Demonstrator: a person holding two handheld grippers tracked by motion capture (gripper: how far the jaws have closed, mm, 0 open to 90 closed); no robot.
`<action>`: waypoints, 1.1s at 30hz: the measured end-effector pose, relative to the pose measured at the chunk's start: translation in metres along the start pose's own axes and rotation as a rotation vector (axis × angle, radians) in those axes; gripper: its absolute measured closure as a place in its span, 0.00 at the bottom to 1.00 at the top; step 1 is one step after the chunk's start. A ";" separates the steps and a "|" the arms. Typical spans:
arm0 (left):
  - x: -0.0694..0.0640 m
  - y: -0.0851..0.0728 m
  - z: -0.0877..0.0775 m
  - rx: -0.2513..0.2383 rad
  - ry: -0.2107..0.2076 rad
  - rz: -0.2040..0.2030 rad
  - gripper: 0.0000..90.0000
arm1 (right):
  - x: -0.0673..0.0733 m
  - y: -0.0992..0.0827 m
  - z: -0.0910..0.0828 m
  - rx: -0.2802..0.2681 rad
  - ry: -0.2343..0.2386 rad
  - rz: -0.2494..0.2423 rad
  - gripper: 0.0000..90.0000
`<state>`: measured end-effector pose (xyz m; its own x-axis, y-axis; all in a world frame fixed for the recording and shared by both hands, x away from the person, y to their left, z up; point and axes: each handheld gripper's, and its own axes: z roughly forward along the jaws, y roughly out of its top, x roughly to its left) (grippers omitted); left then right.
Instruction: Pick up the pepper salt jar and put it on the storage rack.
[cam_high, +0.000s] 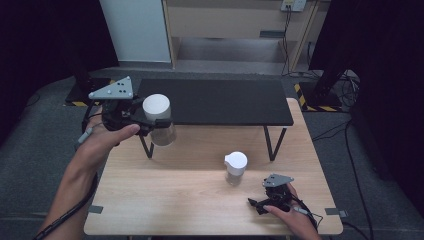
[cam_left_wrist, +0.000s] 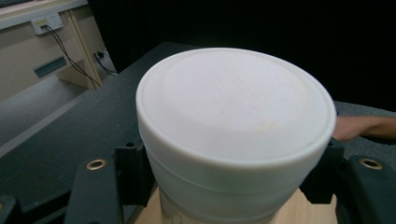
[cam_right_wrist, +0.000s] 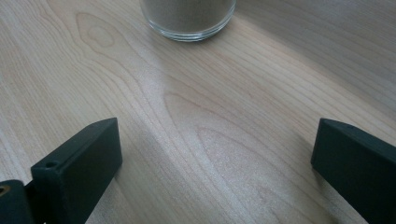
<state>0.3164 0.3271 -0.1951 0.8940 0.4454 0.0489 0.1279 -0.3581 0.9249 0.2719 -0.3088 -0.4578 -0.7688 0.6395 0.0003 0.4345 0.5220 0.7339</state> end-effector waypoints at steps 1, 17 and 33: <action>0.003 0.002 0.001 0.000 -0.001 -0.001 0.37 | 0.000 0.000 0.000 0.000 0.000 0.000 0.03; 0.045 0.023 0.025 0.011 0.006 0.003 0.37 | 0.000 0.000 0.000 0.000 0.001 0.000 0.03; 0.080 0.011 0.055 0.006 0.005 -0.049 0.37 | 0.000 0.001 0.000 0.002 0.000 0.001 0.02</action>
<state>0.4128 0.3133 -0.2024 0.8843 0.4668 0.0053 0.1743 -0.3408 0.9238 0.2724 -0.3084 -0.4576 -0.7684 0.6399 0.0011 0.4361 0.5224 0.7328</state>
